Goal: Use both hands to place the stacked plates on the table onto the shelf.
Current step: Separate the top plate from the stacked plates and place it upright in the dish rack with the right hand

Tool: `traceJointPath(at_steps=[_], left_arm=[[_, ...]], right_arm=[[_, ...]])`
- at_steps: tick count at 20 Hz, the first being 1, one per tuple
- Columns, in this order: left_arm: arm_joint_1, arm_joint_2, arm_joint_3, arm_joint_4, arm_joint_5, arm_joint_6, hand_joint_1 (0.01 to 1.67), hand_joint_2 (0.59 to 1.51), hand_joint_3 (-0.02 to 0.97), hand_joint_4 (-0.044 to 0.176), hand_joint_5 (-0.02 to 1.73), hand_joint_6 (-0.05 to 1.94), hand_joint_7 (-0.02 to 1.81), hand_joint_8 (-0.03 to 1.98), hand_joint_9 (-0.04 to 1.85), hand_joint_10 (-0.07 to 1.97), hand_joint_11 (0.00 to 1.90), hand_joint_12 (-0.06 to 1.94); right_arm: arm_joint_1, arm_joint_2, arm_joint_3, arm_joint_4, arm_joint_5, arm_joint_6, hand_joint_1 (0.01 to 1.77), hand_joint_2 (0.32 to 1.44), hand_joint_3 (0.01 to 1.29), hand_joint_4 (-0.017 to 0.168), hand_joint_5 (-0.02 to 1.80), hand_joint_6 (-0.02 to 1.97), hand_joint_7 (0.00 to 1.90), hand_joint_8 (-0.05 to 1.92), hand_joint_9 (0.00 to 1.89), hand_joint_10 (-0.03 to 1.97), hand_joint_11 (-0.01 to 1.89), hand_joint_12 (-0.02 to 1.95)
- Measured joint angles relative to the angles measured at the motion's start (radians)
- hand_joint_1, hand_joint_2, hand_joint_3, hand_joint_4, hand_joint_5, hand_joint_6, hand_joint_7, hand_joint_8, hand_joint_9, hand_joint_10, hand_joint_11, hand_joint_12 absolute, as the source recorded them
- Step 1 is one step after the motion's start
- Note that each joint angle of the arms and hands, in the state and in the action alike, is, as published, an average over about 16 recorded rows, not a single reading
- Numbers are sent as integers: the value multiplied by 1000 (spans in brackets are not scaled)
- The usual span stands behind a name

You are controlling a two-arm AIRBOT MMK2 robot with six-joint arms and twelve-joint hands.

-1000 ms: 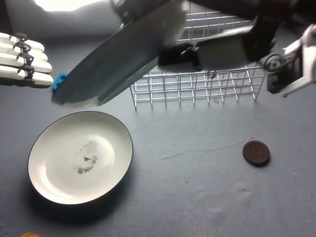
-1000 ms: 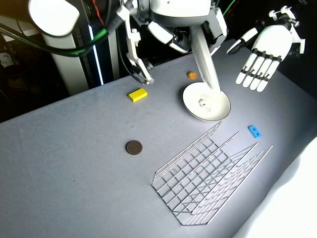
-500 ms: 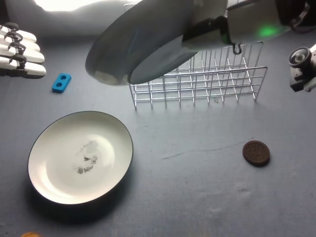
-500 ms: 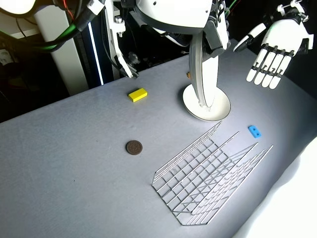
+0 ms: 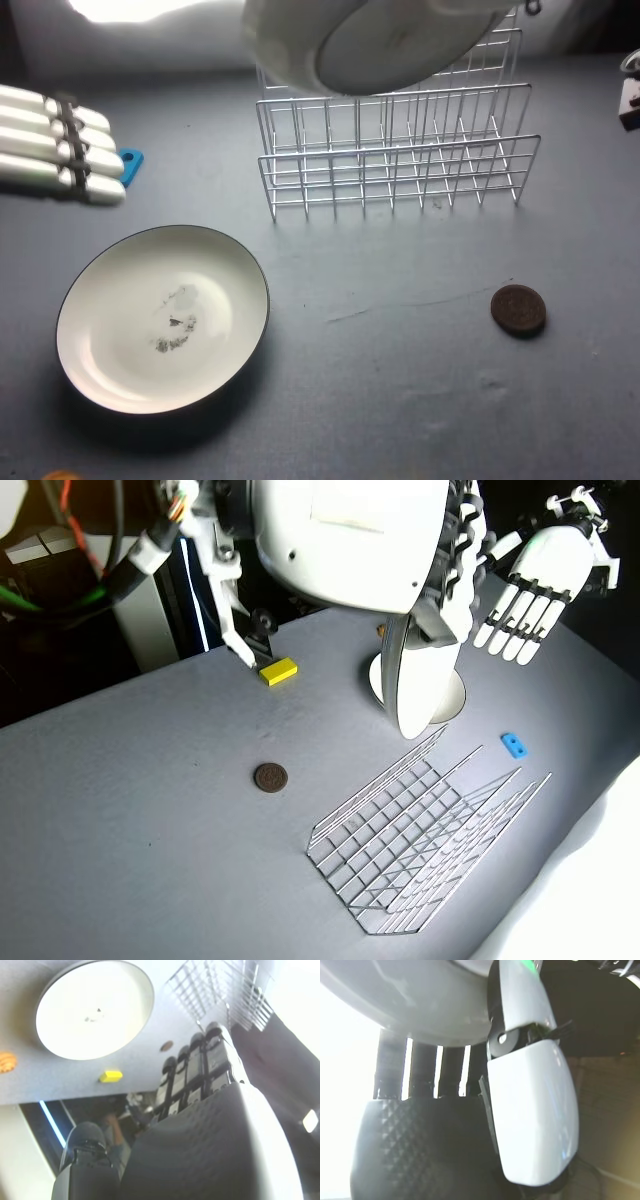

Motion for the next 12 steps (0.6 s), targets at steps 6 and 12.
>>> traceJointPath(at_steps=[6, 12], left_arm=[[88, -19, -13, -33, 39, 35, 15, 1126, 16, 2, 22, 12, 19, -7, 19, 6, 15, 10], [160, -37, -14, -64, 74, 77, 15, 1129, 16, 2, 23, 12, 19, -7, 19, 6, 15, 9]], right_arm=[[11, -15, 85, -110, -7, 175, 1353, 980, 11, -8, 922, 950, 1051, 771, 1003, 1102, 881, 1194], [21, -45, 163, -230, -33, 347, 1361, 983, 12, -8, 921, 949, 1056, 777, 1002, 1098, 883, 1183]])
